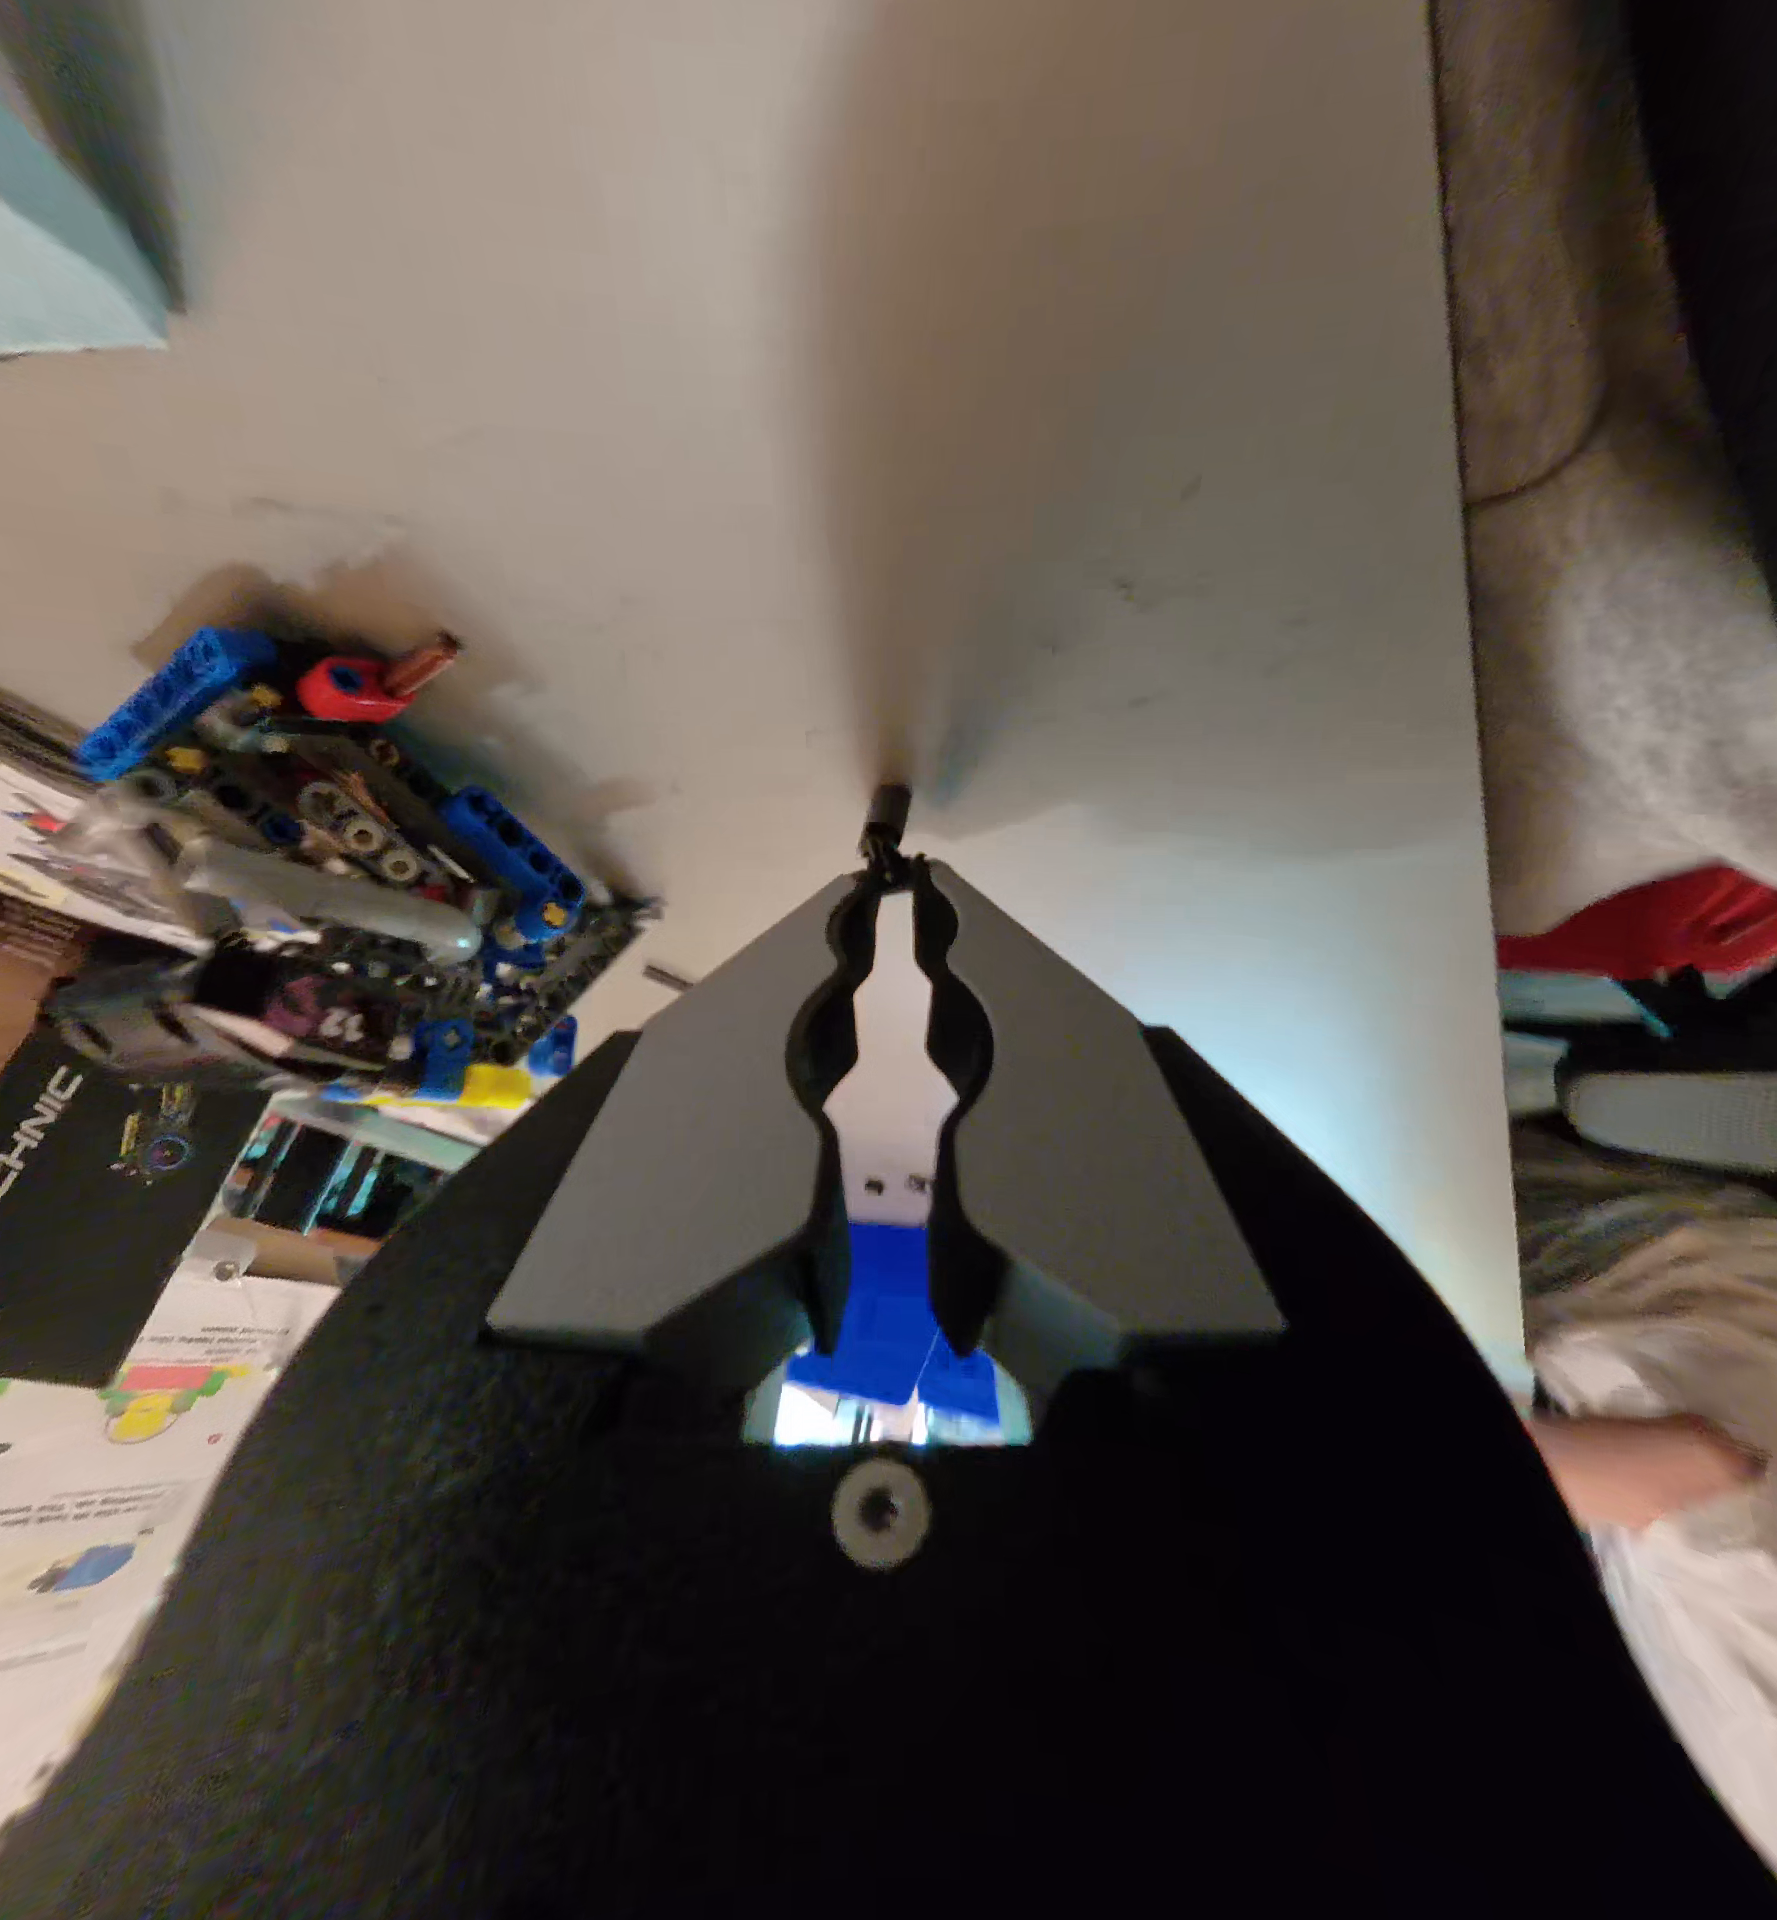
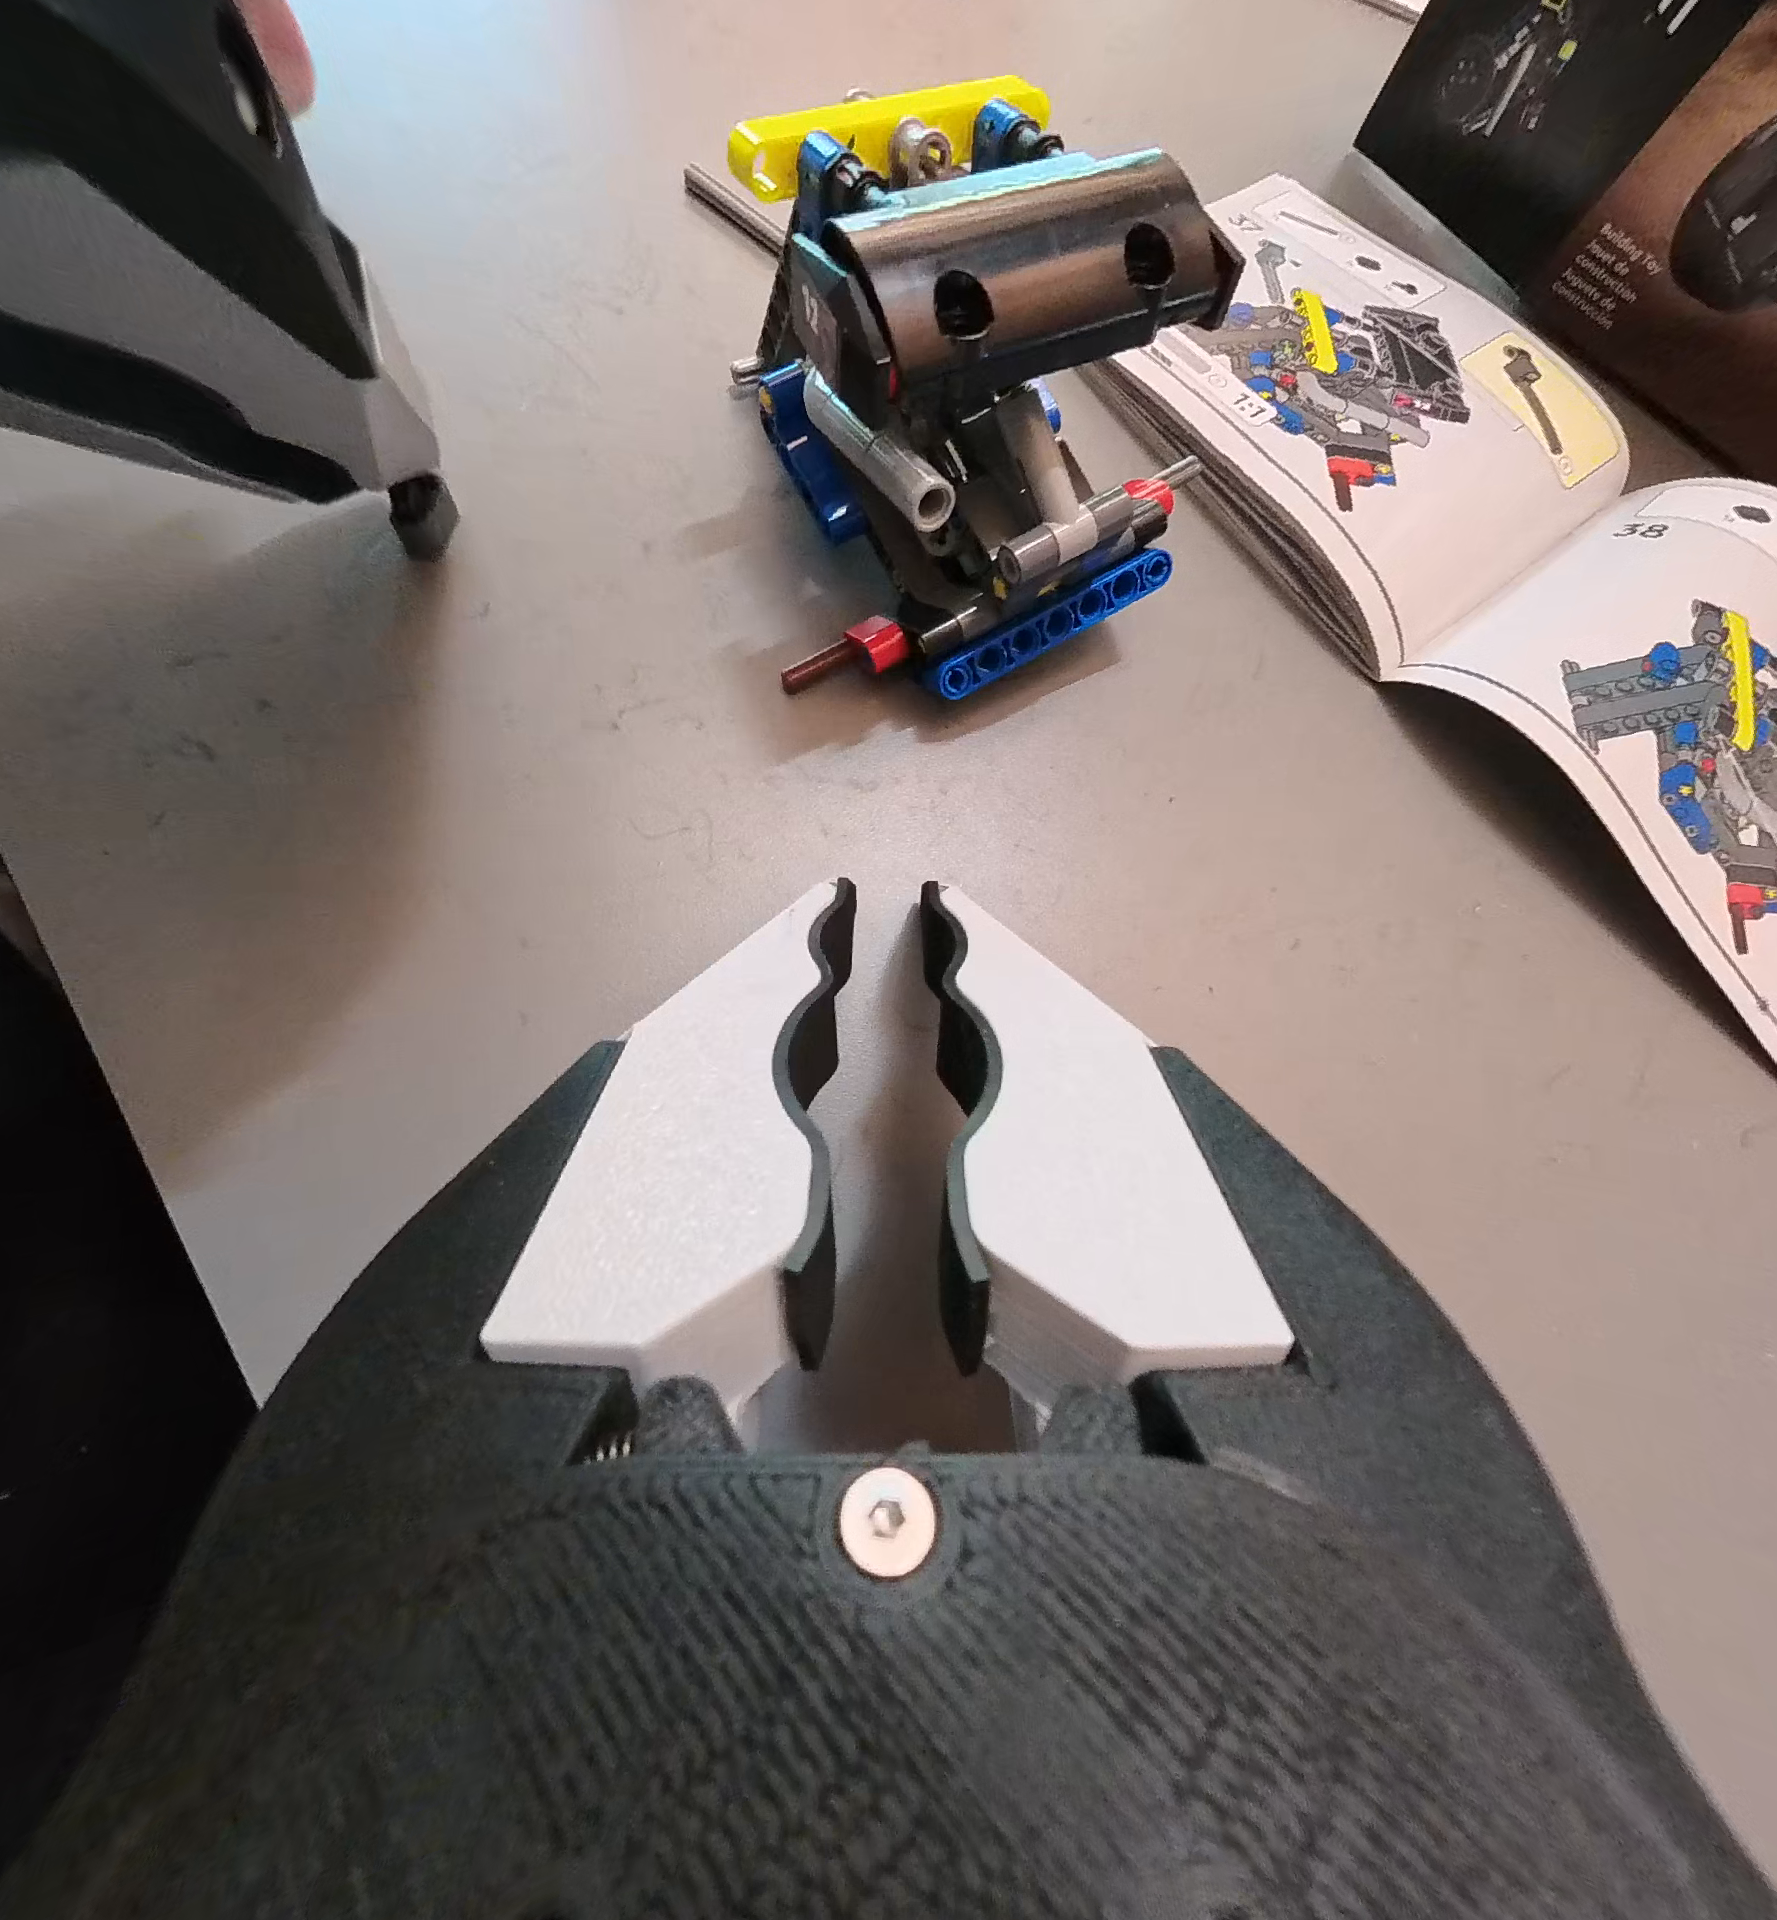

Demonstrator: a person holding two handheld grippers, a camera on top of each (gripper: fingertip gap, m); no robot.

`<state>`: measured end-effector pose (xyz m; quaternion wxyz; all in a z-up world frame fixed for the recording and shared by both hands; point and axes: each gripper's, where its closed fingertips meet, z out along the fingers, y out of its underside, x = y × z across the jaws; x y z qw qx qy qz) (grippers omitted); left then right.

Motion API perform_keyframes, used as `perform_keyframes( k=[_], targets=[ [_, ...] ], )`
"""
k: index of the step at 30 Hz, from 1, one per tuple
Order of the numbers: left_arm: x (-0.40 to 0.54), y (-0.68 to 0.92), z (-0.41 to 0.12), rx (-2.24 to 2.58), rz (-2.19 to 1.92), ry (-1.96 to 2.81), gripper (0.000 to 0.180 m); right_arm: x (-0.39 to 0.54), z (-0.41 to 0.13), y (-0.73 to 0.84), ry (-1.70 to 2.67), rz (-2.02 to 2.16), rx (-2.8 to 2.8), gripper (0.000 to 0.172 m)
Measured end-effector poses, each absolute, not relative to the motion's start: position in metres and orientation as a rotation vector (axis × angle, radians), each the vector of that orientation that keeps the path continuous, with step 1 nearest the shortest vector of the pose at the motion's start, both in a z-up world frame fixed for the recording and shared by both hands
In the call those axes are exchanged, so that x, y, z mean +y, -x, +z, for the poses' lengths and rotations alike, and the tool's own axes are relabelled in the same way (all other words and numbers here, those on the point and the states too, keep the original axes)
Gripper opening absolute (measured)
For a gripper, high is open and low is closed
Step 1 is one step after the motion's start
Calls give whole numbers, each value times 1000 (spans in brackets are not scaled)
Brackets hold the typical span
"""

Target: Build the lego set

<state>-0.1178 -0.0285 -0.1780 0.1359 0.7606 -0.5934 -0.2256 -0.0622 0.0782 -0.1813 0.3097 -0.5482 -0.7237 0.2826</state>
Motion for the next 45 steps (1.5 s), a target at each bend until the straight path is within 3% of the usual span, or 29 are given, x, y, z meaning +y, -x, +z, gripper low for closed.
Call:
perform_keyframes(
  k=[5,11,16,21,24,33,42,45],
  targets=[
    [-16,108,-178,-1721,-541,-2513,4,79,-181,62,1447,740,-1907,11],
    [-1,101,-150,-1564,-64,-3238,5,77,-179,61,1416,735,-1914,16],
    [4,102,-122,-1446,258,-3629,4,46,-138,73,1159,973,-1831,15],
    [-17,123,-136,-1606,-119,-3441,4,23,-134,72,1068,1070,-1902,16],
    [-15,110,-130,-1780,-280,-3355,4,4,-109,88,931,1112,-1807,8],
    [-4,105,-112,-1960,-747,-3319,4,-13,-99,97,1078,1408,-1769,18],
    [-3,93,-98,-2141,-908,-3299,4,-12,-91,97,1152,1560,-1705,3],
    [-3,84,-80,-2241,-712,-3525,4,-10,-73,90,1130,1766,-1603,2]
  ],
)
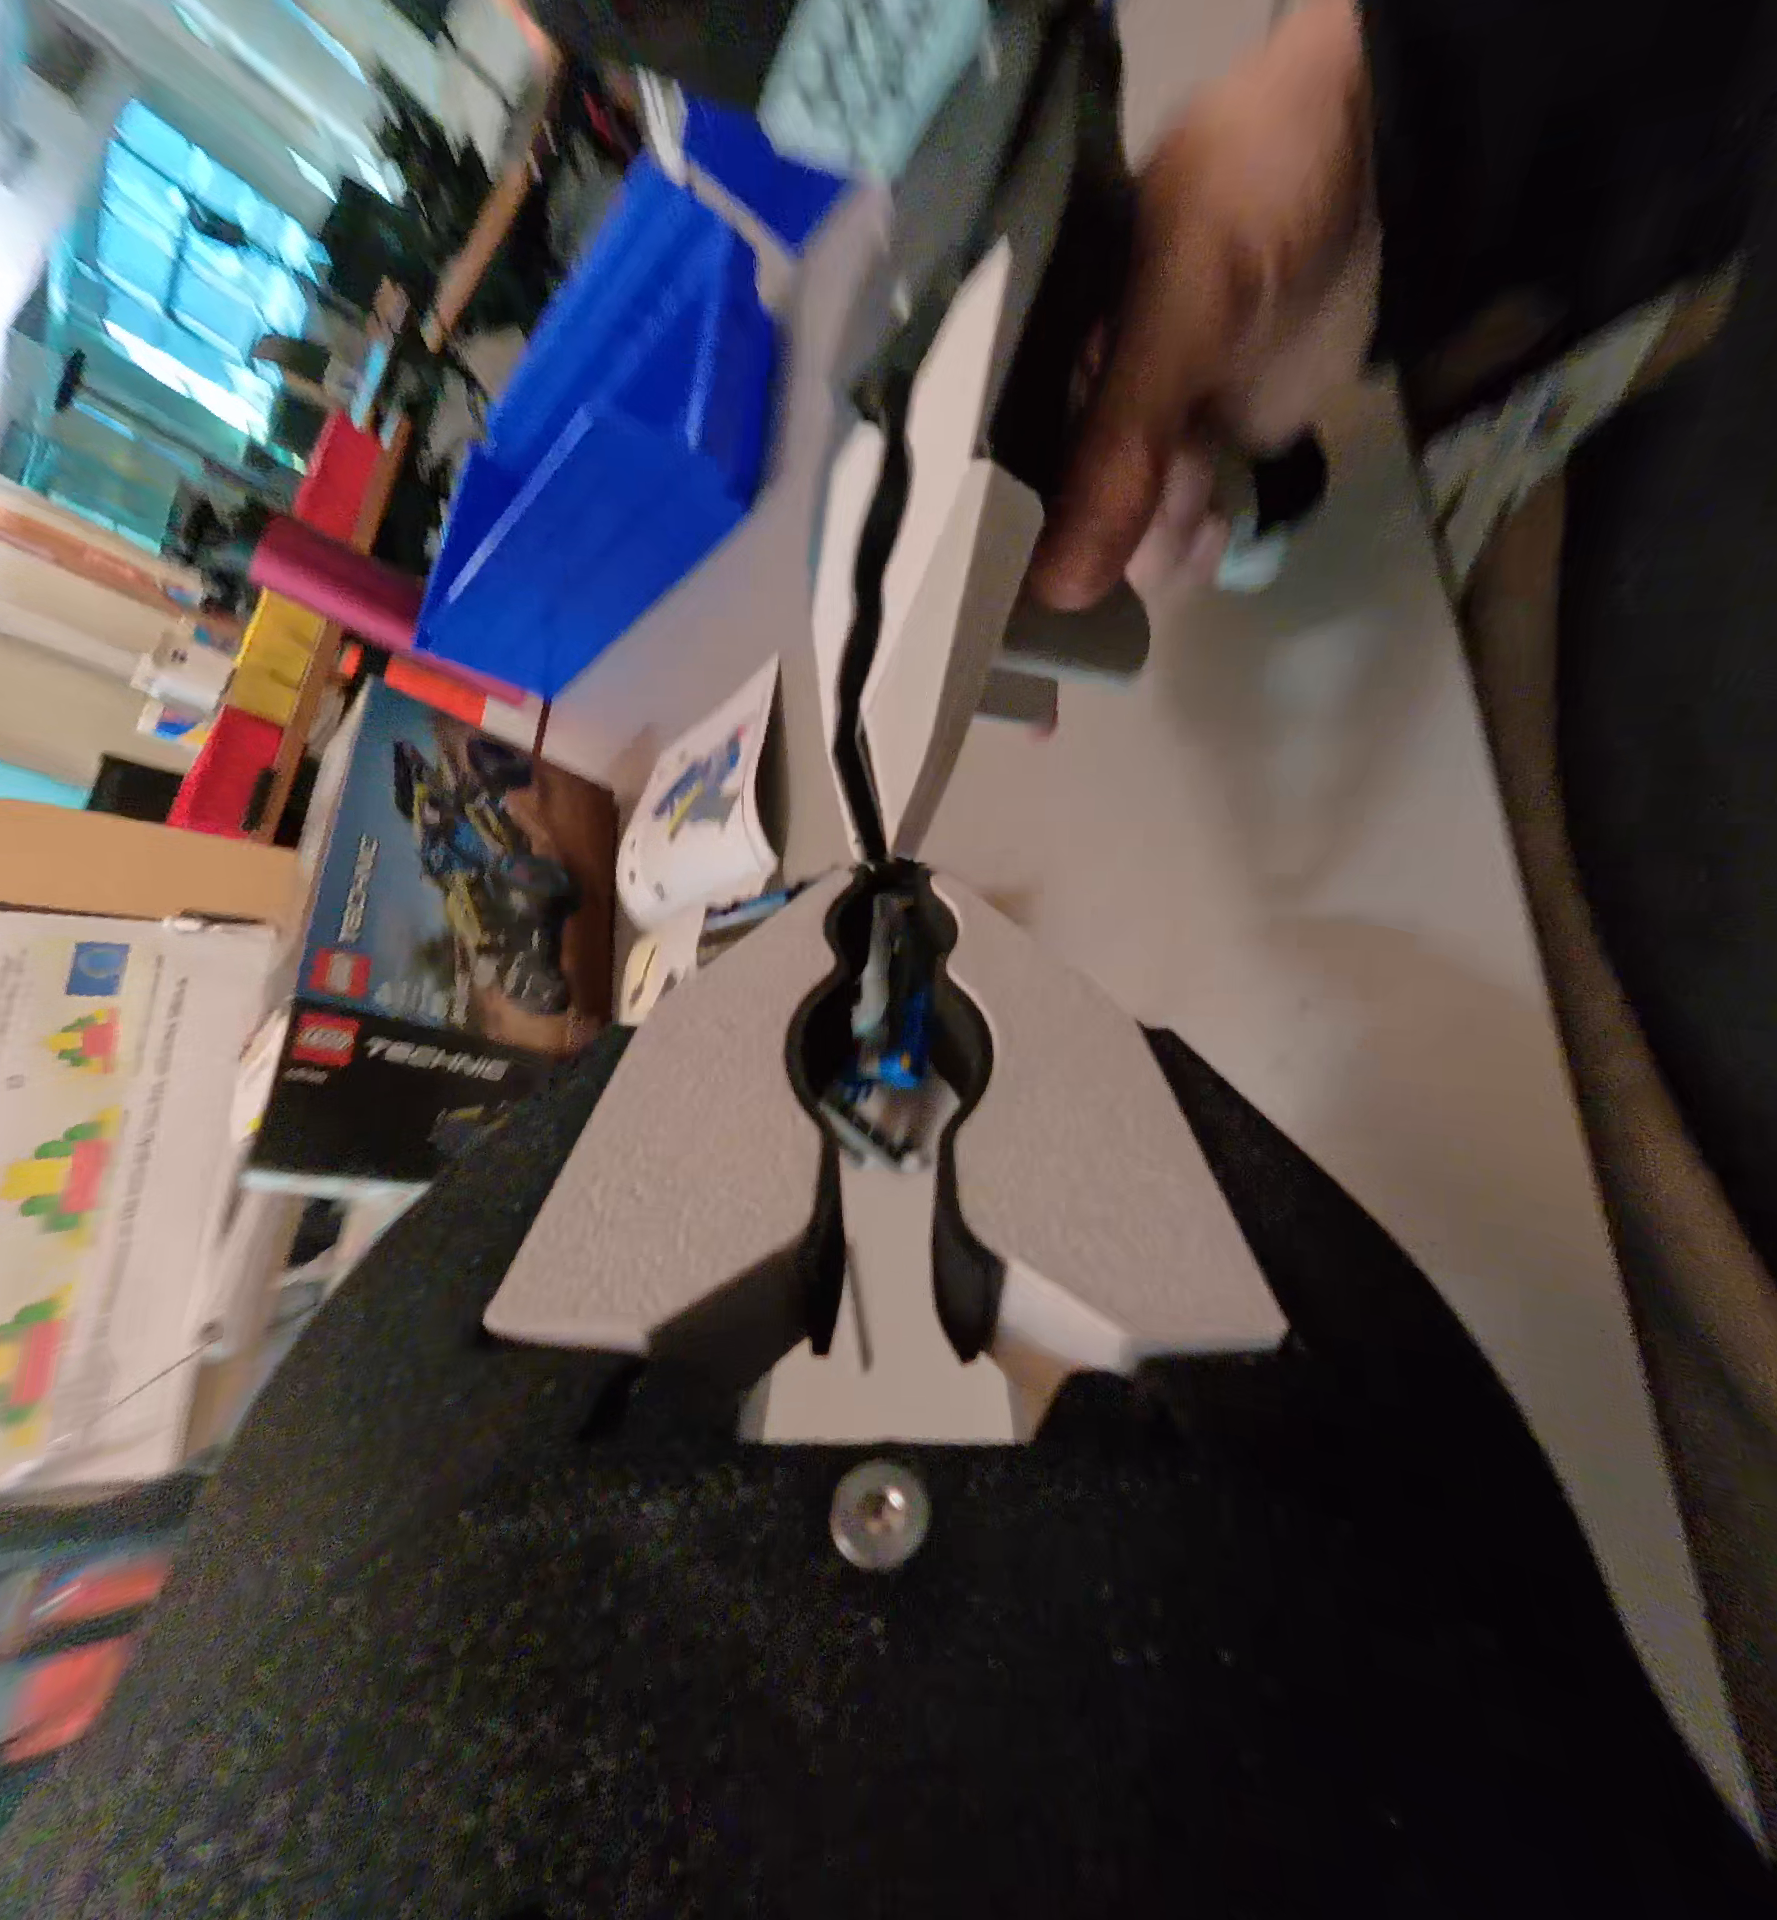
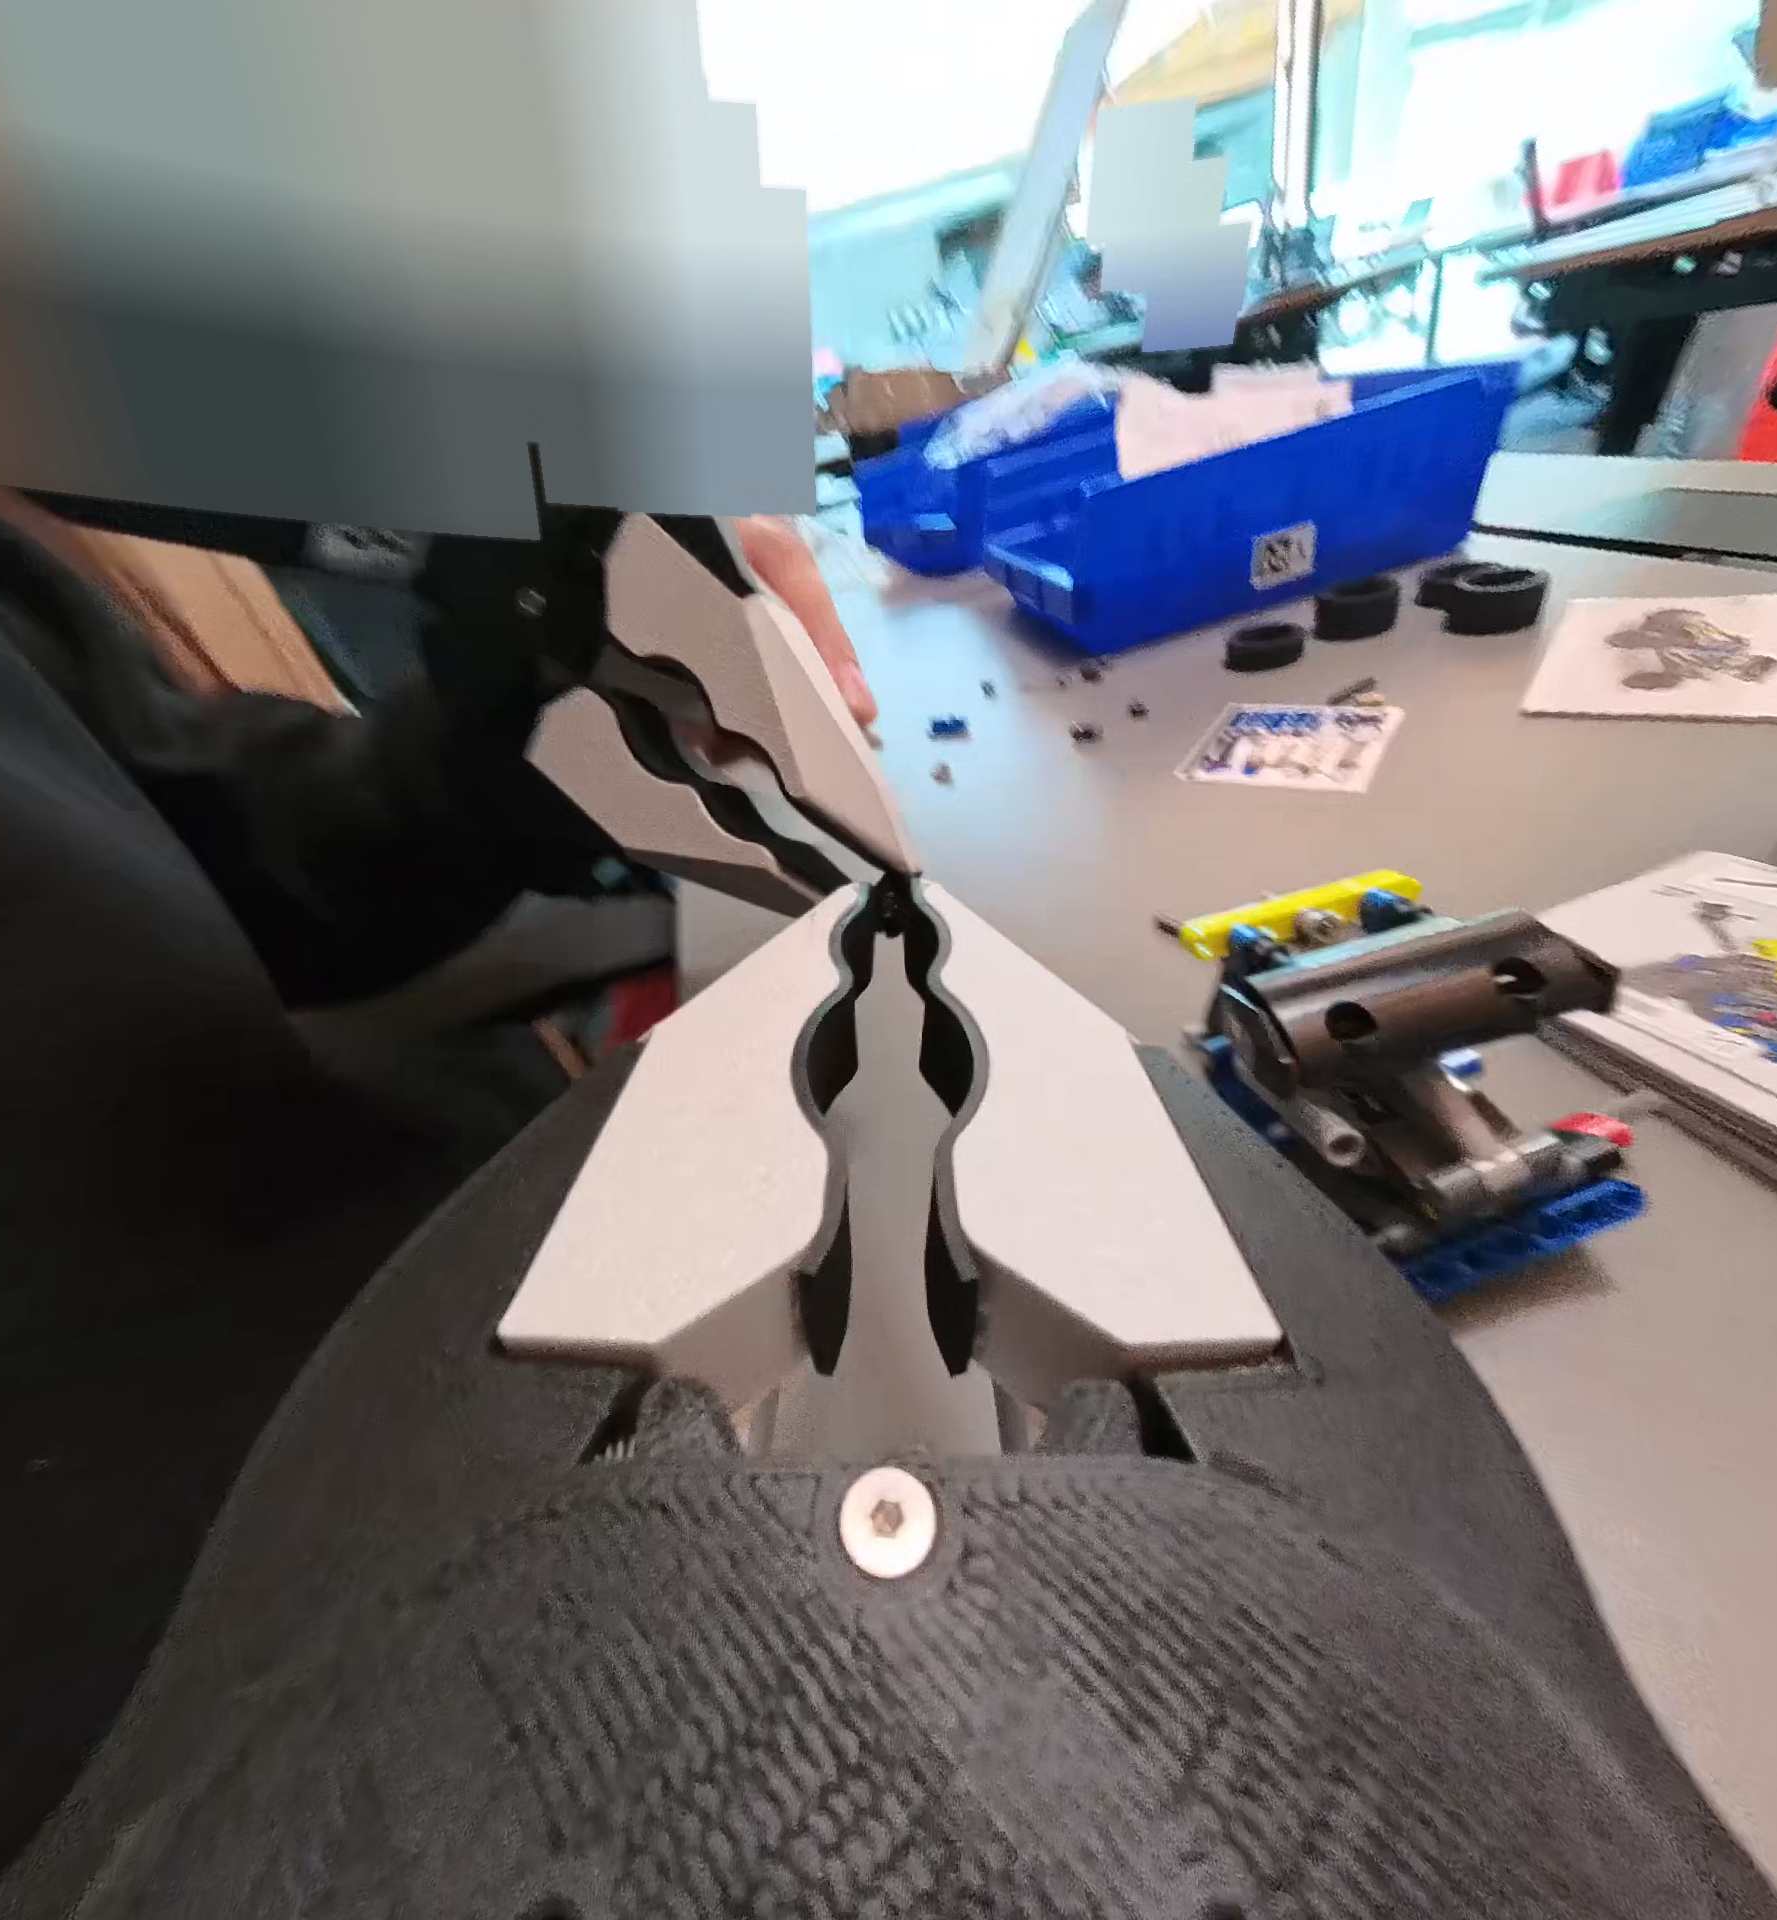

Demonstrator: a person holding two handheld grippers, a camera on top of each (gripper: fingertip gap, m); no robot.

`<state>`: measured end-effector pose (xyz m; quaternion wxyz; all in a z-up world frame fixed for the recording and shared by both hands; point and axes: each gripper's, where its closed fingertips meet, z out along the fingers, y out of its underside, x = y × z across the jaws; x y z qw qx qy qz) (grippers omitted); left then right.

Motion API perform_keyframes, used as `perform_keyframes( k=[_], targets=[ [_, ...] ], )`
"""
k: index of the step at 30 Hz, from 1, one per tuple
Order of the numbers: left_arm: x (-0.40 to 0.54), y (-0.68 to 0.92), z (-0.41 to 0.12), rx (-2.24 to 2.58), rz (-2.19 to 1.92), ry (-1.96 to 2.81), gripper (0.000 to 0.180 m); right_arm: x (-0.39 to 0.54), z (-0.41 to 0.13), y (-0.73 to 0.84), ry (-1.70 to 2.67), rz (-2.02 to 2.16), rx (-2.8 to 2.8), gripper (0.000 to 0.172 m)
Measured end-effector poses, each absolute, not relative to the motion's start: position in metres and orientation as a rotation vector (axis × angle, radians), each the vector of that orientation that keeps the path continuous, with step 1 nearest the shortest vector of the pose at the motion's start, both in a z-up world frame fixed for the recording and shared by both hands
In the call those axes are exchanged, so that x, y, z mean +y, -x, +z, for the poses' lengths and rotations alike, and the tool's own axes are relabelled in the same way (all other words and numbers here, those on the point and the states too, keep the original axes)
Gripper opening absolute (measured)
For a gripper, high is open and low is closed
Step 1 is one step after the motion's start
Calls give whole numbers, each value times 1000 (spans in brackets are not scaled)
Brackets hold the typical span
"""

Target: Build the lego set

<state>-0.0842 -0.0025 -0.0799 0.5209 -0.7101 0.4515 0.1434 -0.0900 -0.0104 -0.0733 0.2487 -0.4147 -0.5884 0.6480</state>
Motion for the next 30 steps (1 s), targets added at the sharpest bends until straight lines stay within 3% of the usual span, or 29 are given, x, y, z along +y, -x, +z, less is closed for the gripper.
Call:
perform_keyframes(
  k=[6,12,19,24,27,30],
  targets=[
    [-11,68,-56,968,17,1540,5,-17,-49,76,1078,2174,-1459,1],
    [-16,65,-58,975,-130,1580,5,-22,-50,73,1074,2284,-1456,2],
    [-18,102,-122,1331,110,1961,4,-1,-148,87,1321,1220,-1953,18],
    [-18,109,-135,1459,45,2040,4,-17,-179,103,1367,984,-2084,17],
    [-21,119,-141,1446,32,2102,4,-26,-182,112,1310,971,-2152,5],
    [-33,127,-146,1426,16,2172,4,-40,-182,127,1195,1012,-2243,5]
  ],
)
